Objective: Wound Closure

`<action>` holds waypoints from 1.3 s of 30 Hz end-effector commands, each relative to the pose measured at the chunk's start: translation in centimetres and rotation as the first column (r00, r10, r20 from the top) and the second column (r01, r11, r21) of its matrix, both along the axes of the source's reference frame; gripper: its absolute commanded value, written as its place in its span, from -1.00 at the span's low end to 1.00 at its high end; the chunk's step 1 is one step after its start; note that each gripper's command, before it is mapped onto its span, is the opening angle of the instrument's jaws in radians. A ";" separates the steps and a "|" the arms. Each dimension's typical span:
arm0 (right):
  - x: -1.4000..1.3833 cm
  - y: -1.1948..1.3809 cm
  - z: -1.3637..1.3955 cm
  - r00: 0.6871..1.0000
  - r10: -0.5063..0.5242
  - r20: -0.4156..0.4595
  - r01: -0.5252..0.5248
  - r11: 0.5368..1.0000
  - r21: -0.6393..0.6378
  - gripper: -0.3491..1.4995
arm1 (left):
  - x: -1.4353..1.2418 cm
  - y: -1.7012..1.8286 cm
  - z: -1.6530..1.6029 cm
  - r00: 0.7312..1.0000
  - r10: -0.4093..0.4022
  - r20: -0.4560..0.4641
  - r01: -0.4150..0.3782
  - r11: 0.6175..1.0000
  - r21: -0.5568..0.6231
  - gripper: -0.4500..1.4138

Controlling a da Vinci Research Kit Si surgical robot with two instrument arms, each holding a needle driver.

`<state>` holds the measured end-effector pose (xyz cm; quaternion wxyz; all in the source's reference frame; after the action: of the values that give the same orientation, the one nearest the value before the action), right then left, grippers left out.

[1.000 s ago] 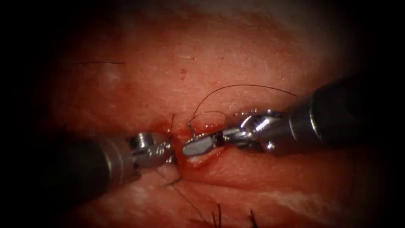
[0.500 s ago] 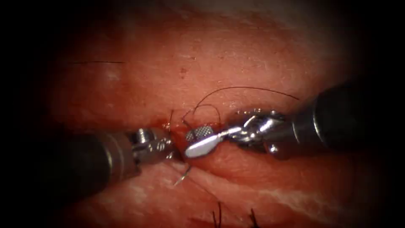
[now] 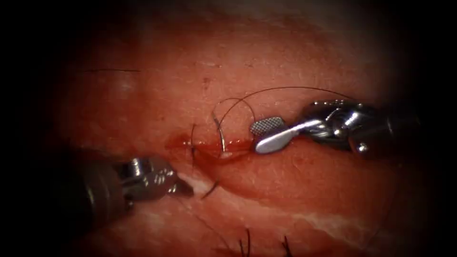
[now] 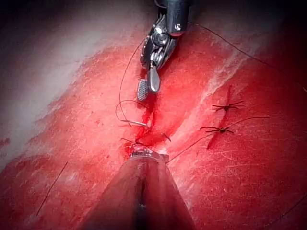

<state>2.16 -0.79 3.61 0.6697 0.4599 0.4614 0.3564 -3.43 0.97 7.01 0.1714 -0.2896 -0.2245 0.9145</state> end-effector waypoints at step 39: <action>0.03 -0.30 0.32 0.999 -0.025 -0.029 0.021 0.989 -0.148 0.69 | -0.20 -0.07 0.20 0.736 -0.251 0.628 0.460 0.866 -0.194 -0.55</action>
<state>2.16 -0.99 3.86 0.6994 0.4179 0.4924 0.3061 -3.56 0.96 7.14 0.2142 -0.6217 -0.0423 0.7522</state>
